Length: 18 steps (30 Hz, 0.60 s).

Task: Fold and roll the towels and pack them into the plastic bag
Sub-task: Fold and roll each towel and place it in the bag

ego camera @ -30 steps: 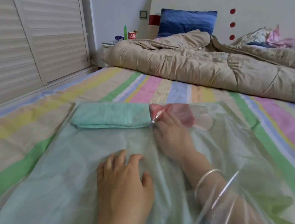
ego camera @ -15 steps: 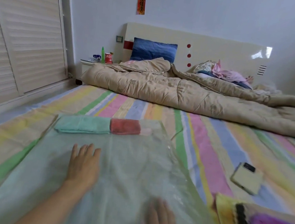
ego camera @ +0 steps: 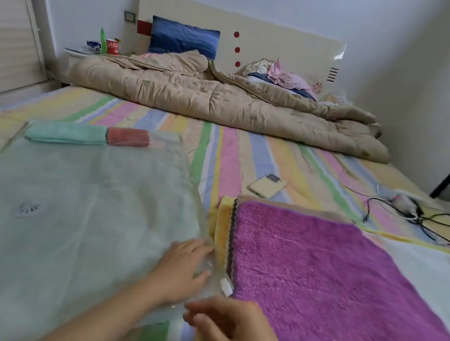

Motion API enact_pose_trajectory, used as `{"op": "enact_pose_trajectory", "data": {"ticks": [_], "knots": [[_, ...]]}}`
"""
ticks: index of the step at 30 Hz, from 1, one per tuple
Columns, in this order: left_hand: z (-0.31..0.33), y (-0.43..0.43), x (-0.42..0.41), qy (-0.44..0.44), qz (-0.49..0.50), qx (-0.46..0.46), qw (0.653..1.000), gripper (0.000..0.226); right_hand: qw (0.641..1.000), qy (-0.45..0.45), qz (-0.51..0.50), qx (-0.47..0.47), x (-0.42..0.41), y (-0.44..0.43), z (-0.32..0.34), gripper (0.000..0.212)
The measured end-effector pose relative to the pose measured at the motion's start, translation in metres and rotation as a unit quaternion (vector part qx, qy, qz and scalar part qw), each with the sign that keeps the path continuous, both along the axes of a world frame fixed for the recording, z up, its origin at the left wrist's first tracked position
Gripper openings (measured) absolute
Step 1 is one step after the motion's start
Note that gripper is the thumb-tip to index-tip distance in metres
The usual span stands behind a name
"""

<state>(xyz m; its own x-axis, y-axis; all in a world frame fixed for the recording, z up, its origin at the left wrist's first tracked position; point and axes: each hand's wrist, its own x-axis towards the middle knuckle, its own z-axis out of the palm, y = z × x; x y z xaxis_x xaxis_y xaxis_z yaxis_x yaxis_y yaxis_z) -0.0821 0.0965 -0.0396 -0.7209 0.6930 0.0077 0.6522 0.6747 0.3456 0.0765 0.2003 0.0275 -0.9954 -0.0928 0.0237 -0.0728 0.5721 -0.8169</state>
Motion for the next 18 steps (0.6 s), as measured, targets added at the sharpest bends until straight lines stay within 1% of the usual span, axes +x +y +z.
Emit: {"op": "enact_pose_trajectory", "data": {"ticks": [1, 2, 3, 5, 6, 7, 8, 9, 10, 11, 12, 13, 15, 18], "knots": [[-0.005, 0.001, 0.003, -0.003, 0.008, -0.049, 0.999, 0.082, 0.999, 0.037, -0.031, 0.018, 0.000, 0.014, -0.006, 0.017], [-0.005, 0.001, 0.005, -0.010, 0.021, -0.080, 0.997, 0.081, 0.995, 0.071, -0.067, 0.031, 0.000, 0.027, -0.003, 0.019], [0.000, 0.002, 0.007, -0.019, 0.034, -0.095, 0.995, 0.074, 0.987, 0.113, -0.096, 0.063, -0.002, 0.043, -0.003, 0.020], [0.017, 0.006, 0.012, -0.025, 0.060, -0.094, 0.993, 0.051, 0.977, 0.135, -0.114, 0.116, -0.005, 0.074, 0.001, 0.015], [0.027, 0.010, 0.015, -0.004, 0.072, -0.095, 0.993, 0.040, 0.973, 0.135, -0.110, 0.149, -0.007, 0.088, 0.002, 0.014], [0.036, 0.014, 0.020, 0.028, 0.086, -0.090, 0.992, 0.033, 0.970, 0.137, -0.086, 0.184, -0.008, 0.099, 0.001, 0.016], [0.042, 0.018, 0.027, 0.064, 0.094, -0.058, 0.992, 0.029, 0.965, 0.124, -0.067, 0.221, -0.007, 0.111, 0.000, 0.023], [0.046, 0.023, 0.038, 0.095, 0.083, -0.002, 0.992, 0.024, 0.960, 0.114, -0.041, 0.253, -0.005, 0.121, -0.004, 0.032], [0.049, 0.027, 0.050, 0.110, 0.052, 0.075, 0.990, 0.019, 0.956, 0.102, -0.021, 0.276, -0.002, 0.126, -0.007, 0.041], [0.052, 0.031, 0.063, 0.098, 0.006, 0.140, 0.985, 0.014, 0.952, 0.095, -0.005, 0.290, 0.002, 0.129, -0.009, 0.048], [0.053, 0.036, 0.074, 0.067, -0.046, 0.176, 0.981, 0.012, 0.948, 0.105, 0.007, 0.299, 0.005, 0.129, -0.012, 0.052], [0.051, 0.039, 0.083, 0.039, -0.090, 0.190, 0.977, 0.013, 0.944, 0.127, 0.012, 0.306, 0.007, 0.129, -0.016, 0.052], [0.044, 0.044, 0.092, 0.027, -0.140, 0.195, 0.970, 0.017, 0.936, 0.164, 0.018, 0.311, 0.011, 0.130, -0.021, 0.044], [0.040, 0.046, 0.095, 0.028, -0.148, 0.183, 0.971, 0.025, 0.943, 0.178, 0.027, 0.279, 0.014, 0.139, -0.026, 0.027]]}}
